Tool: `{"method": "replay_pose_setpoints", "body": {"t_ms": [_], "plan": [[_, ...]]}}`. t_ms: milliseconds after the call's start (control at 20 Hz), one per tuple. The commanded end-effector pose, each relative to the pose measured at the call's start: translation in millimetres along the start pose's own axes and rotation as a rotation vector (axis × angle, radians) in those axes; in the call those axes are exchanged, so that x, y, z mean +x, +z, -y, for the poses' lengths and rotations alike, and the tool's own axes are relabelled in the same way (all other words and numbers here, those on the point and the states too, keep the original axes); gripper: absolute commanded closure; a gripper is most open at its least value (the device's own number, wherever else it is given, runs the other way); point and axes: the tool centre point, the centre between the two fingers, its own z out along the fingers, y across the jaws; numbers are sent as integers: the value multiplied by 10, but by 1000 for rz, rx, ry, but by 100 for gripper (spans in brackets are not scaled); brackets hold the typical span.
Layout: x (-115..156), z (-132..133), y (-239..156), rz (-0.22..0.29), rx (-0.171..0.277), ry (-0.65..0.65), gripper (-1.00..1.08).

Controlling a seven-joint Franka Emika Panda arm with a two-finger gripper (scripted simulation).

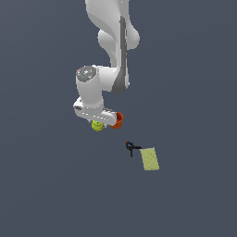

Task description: Pick up a designated object from a clutter of objects.

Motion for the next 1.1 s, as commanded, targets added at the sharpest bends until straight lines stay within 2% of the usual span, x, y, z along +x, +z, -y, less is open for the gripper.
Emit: {"method": "replay_pose_setpoints", "body": {"t_ms": [0, 1050], "plan": [[72, 51, -201, -2, -1, 0, 108], [776, 569, -2071, -2, -1, 0, 108]]}}
